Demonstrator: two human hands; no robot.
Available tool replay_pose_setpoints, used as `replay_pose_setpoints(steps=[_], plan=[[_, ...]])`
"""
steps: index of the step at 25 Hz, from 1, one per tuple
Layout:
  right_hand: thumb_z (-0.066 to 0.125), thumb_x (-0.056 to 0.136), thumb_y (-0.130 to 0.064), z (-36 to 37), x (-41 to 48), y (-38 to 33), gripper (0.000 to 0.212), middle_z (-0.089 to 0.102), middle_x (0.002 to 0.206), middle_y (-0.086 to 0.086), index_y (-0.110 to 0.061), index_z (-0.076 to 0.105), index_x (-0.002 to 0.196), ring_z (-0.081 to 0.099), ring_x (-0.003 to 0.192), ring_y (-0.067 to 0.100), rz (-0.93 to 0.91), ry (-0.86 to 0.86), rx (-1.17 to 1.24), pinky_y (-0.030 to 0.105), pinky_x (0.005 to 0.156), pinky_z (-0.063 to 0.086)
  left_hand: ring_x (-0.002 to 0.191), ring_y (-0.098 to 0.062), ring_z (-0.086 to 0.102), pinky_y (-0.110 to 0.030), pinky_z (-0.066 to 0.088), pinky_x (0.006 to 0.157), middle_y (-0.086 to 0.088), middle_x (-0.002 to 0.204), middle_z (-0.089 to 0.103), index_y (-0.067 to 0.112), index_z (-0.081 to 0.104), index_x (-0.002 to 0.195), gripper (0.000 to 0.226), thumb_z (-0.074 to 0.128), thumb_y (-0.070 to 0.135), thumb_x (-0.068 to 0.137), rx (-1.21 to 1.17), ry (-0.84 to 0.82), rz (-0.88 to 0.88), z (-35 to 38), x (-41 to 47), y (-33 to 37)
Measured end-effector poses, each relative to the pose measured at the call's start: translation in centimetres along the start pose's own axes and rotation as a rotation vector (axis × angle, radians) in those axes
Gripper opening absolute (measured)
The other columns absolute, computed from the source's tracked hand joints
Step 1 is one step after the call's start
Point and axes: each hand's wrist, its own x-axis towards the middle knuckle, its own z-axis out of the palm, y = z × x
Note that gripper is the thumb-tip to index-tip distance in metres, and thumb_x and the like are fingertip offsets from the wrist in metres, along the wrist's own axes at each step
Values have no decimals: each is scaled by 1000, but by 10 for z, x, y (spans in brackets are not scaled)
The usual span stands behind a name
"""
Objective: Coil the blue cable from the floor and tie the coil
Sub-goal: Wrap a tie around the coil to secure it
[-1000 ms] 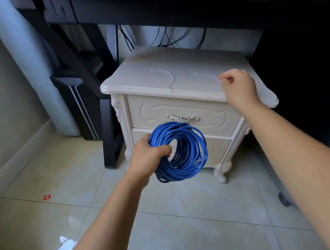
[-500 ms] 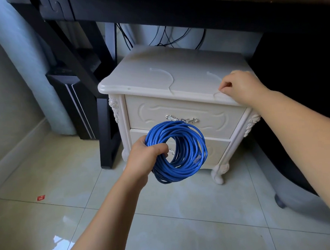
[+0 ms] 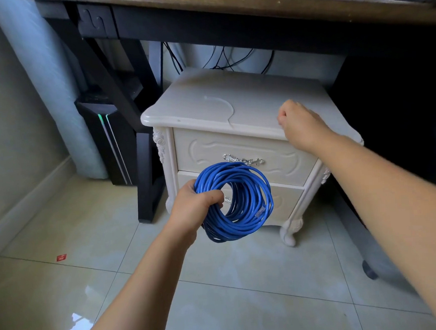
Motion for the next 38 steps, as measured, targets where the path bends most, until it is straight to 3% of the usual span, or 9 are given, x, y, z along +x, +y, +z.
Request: replay_pose_setpoints(steps=[4, 7, 10, 13, 17, 22, 26, 32, 38], plan=[[40, 102, -13, -9, -64, -34, 12, 60, 85, -3, -21, 49, 101, 55, 70, 11, 27, 231, 813, 21, 64, 45, 63, -23, 59, -37, 48, 67, -9, 66, 63, 8, 58, 90, 30, 68, 7, 62, -2, 17, -3, -3, -5, 1], [40, 103, -8, -14, -115, -43, 25, 56, 76, -3, -21, 61, 99, 50, 60, 7, 48, 175, 1185, 19, 55, 43, 64, -26, 59, -40, 49, 69, -10, 67, 64, 9, 59, 87, 33, 67, 11, 55, -25, 27, -13, -2, -12, 2], [39, 104, -8, -5, -154, -44, 26, 53, 71, 0, -14, 61, 92, 44, 53, 8, 131, 102, 1457, 18, 50, 37, 64, -27, 59, -41, 50, 70, -12, 67, 64, 8, 59, 85, 32, 67, 10, 55, -51, 25, -12, 0, -17, 1], [38, 104, -8, 18, -178, -50, 25, 53, 68, 0, -13, 59, 90, 42, 51, 9, 191, 47, 1452, 20, 50, 36, 68, -28, 60, -42, 51, 73, -14, 71, 65, 6, 61, 89, 33, 68, 9, 58, -93, 5, -1, 4, -21, 1], [40, 104, -10, 25, -188, -45, 25, 55, 70, -1, -18, 60, 91, 45, 52, 7, 179, 139, 1258, 20, 51, 39, 68, -27, 59, -41, 51, 71, -11, 67, 63, 9, 62, 81, 15, 66, 1, 69, -110, -13, 54, 11, -30, 0], [40, 103, -8, 36, -201, -43, 25, 59, 72, -2, -22, 58, 93, 51, 53, 7, 182, 144, 1196, 21, 56, 44, 74, -29, 63, -47, 53, 82, -10, 70, 67, 10, 63, 89, 31, 69, 8, 59, -120, -59, 46, 14, -51, -1], [39, 104, -10, 42, -207, -53, 24, 59, 69, -7, -18, 58, 94, 51, 59, 9, 82, 73, 1269, 24, 64, 45, 93, -32, 71, -51, 52, 94, -6, 73, 71, 8, 61, 105, 41, 70, 3, 66, -144, -124, 8, 20, -66, -3], [39, 101, -18, 33, -211, -50, 22, 49, 68, -3, -18, 57, 89, 41, 61, 13, 6, -71, 1399, 25, 64, 40, 96, -35, 70, -54, 50, 97, -11, 78, 68, 3, 59, 115, 59, 68, 7, 57, -156, -212, -6, 25, -81, -2], [32, 105, -7, 12, -221, -47, 26, 40, 65, 0, -11, 52, 90, 33, 54, 11, 4, -205, 1535, 24, 61, 42, 96, -27, 72, -51, 51, 97, -14, 92, 67, 8, 61, 114, 55, 68, 5, 59, -220, -222, -1, 21, -79, -1]])
